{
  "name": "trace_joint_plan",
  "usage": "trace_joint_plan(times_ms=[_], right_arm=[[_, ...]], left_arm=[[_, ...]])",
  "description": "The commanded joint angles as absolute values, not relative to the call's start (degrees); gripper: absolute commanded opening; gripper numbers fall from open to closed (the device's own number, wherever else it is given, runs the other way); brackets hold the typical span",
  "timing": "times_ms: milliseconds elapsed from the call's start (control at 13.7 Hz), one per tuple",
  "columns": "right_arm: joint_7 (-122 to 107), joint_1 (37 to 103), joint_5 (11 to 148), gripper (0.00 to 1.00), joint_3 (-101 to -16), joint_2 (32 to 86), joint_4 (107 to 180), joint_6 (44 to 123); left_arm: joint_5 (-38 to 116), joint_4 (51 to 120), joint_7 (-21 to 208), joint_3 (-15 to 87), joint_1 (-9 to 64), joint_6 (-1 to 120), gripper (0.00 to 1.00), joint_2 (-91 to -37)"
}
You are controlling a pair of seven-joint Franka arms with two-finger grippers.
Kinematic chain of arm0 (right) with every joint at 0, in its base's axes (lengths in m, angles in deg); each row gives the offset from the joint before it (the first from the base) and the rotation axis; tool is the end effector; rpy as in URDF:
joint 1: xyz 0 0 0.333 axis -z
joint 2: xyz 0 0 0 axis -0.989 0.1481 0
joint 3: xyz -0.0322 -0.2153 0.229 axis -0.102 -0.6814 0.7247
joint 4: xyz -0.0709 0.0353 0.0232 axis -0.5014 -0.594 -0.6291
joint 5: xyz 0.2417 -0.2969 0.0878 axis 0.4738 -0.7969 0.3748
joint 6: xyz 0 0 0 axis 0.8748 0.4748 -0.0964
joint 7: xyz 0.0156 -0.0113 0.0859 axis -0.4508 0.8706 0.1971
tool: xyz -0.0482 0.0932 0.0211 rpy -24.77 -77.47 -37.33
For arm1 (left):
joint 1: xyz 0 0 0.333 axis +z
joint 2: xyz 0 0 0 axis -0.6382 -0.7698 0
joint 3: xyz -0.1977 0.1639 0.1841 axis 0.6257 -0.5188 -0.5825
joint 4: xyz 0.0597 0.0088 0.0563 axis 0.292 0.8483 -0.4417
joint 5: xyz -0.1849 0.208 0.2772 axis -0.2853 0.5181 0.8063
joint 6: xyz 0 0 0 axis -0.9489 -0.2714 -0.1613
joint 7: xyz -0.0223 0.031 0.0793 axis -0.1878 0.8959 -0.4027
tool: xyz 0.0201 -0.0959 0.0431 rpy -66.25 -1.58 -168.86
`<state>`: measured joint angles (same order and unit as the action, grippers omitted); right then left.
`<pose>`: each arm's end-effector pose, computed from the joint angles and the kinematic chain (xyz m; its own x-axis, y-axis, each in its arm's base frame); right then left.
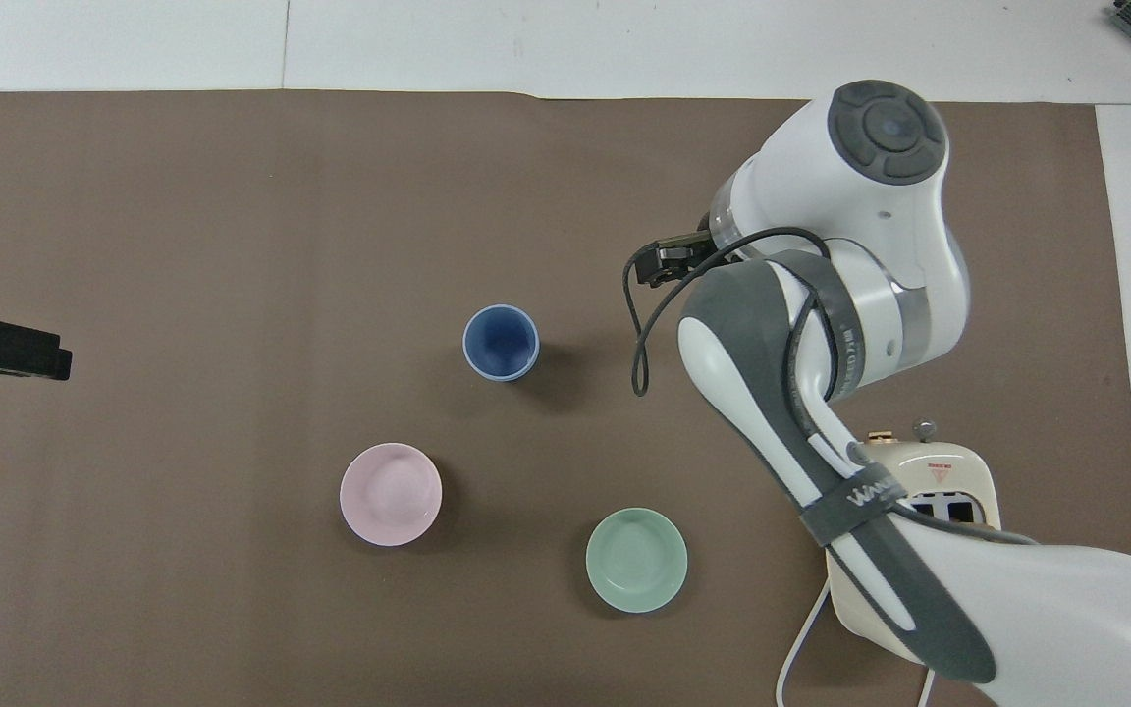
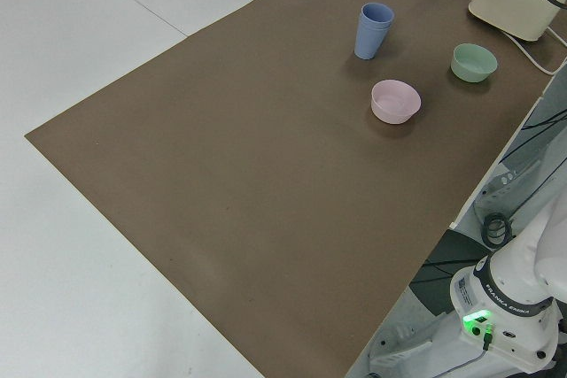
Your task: Stack blue cups with both arms
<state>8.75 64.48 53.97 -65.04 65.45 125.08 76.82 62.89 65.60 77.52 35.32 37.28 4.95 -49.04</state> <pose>0.6457 0.2134 0.4606 0.9904 0.1317 0.0426 0.1354 -0.9856 -0.1009 0.5117 -0.0465 0.6720 0.9954 -0.0959 0.0010 -0.0959 -0.9952 0.0180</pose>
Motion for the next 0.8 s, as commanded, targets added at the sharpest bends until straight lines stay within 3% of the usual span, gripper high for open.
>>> trace_joint_plan(times_ms=[0,728], right_arm=[[4.9,68.5,52.2,1.00,-64.7,61.8,125.5,72.4],[0.9,81.9,48.5,1.00,-64.9,52.4,125.8,63.1]], left_arm=[[63.4,65.9,77.4,35.6,37.7,4.4,1.00,-48.4],[63.3,65.9,77.4,35.6,37.7,4.4,1.00,-48.4]])
